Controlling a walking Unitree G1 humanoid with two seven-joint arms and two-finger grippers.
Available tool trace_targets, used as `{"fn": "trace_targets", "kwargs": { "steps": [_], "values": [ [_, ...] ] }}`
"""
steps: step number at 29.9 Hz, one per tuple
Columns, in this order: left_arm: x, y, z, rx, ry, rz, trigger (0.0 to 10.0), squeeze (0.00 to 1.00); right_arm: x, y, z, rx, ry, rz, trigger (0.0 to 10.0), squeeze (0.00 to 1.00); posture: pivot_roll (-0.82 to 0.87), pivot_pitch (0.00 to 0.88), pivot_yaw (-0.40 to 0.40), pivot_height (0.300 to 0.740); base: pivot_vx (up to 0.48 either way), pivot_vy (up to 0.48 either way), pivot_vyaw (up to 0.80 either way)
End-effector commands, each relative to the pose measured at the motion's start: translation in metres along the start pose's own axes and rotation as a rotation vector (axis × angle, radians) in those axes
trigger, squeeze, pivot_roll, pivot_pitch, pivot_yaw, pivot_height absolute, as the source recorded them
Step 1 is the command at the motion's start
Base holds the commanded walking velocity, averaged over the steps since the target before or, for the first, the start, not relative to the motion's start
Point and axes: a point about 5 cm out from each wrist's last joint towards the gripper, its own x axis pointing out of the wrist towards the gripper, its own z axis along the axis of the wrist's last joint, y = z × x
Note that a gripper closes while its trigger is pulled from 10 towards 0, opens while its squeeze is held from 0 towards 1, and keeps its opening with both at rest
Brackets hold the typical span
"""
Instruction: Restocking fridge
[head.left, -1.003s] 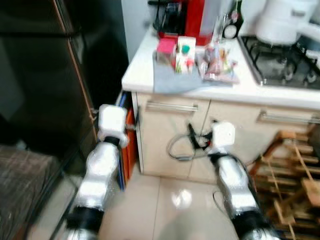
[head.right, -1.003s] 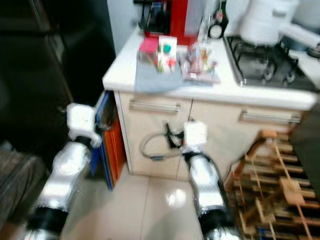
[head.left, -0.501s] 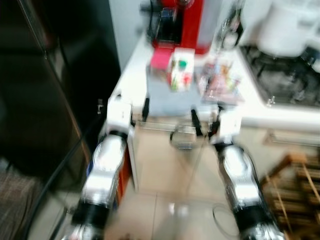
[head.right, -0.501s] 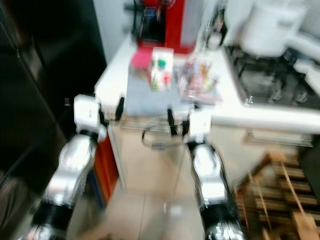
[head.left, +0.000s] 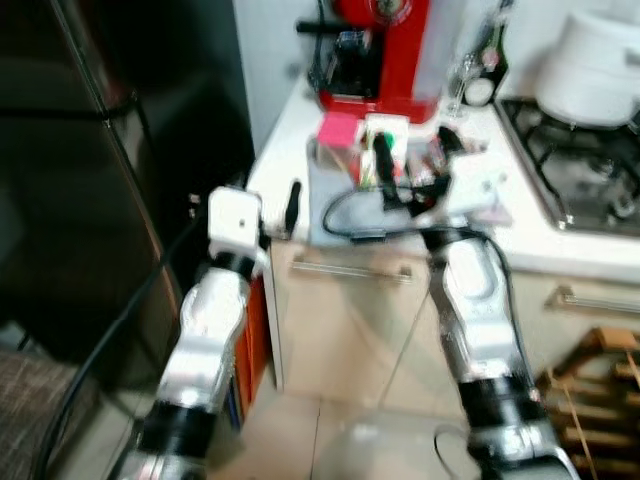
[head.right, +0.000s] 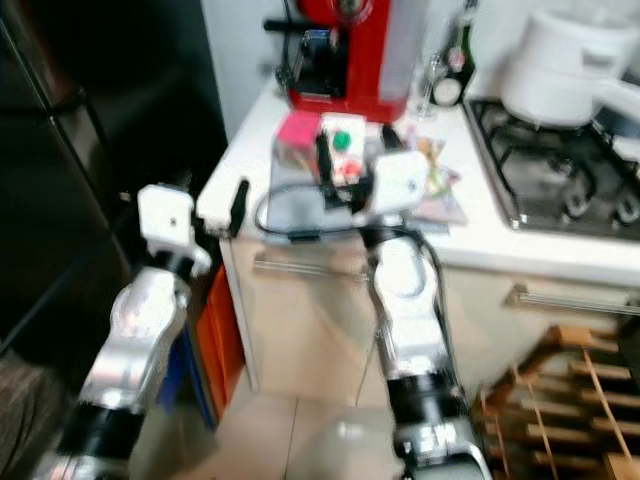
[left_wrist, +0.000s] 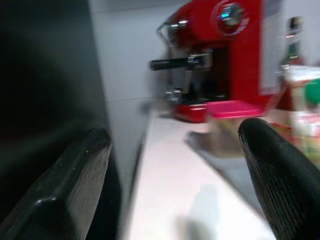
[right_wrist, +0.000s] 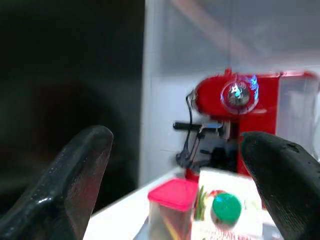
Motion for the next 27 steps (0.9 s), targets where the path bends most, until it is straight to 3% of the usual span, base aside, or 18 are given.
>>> {"fn": "trace_targets", "kwargs": {
  "steps": [1, 8, 16, 27],
  "values": [
    [0.004, -0.008, -0.001, 0.033, 0.024, -0.008, 10.0, 0.0, -0.015, -0.018, -0.02, -0.001, 0.101, -0.083, 10.0, 0.0, -0.04, 0.0, 0.022, 0.74, 0.0, 0.0, 0.0],
    [0.006, -0.008, 0.006, -0.032, -0.016, -0.05, 10.0, 0.0, -0.022, -0.025, -0.024, -0.01, 0.125, -0.139, 10.0, 0.0, -0.05, 0.0, 0.028, 0.74, 0.041, 0.055, 0.0],
    [0.014, -0.013, 0.027, 0.04, -0.128, -0.121, 10.0, 0.0, -0.017, -0.025, -0.016, -0.023, 0.079, -0.148, 10.0, 0.0, -0.05, 0.0, 0.025, 0.74, 0.363, 0.306, 0.0],
    [0.017, -0.017, 0.027, 0.022, -0.107, -0.172, 10.0, 0.0, -0.013, -0.032, -0.012, -0.023, 0.068, -0.194, 10.0, 0.0, -0.05, 0.0, 0.024, 0.74, 0.423, 0.068, 0.0]
  ]
}}
